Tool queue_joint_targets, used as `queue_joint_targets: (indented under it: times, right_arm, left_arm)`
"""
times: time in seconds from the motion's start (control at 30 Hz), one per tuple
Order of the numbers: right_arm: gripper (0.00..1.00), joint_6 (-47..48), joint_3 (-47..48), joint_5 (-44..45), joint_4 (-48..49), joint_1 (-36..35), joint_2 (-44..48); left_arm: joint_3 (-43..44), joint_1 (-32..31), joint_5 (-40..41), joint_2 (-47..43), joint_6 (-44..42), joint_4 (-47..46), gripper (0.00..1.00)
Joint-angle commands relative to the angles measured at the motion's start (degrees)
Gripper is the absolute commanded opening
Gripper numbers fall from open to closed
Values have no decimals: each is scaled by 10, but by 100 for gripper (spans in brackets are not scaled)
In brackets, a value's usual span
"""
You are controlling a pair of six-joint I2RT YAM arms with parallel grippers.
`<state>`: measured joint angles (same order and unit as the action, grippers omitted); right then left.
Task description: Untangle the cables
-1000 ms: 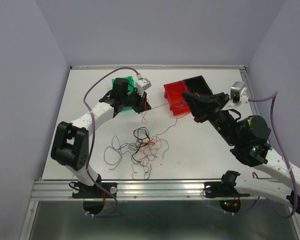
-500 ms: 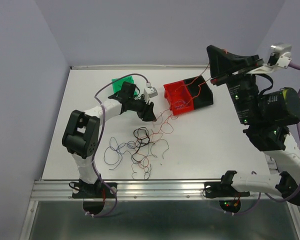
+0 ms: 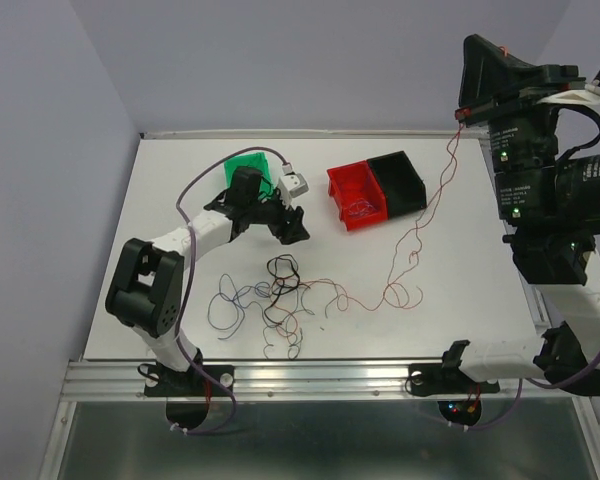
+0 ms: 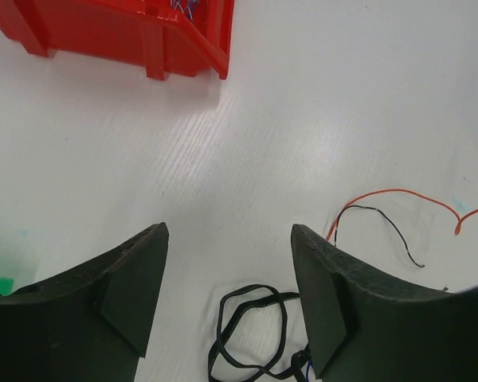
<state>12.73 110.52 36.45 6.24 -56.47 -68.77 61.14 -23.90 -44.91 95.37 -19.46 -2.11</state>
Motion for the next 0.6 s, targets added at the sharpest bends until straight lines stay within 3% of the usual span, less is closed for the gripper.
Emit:
queue_joint_targets:
  times: [0.0,0.3,0.4,0.57]
  right_arm:
    - [1,34,22,10,-3,-4,-15]
    - [1,30,52,2,5,-4,-42]
    - [1,28,57,1,5,-4,-46]
    - [0,24,62,-7,10,-4,-53]
  left_arm:
    - [-21,-7,-29,-47,-14,-46,75]
    - [-158,-133,-21,-151,-95,-177,81]
    - [-159,-144,-29,-146,-97,-185,81]
    - [-134,-173,67,-86,-77,-196,82]
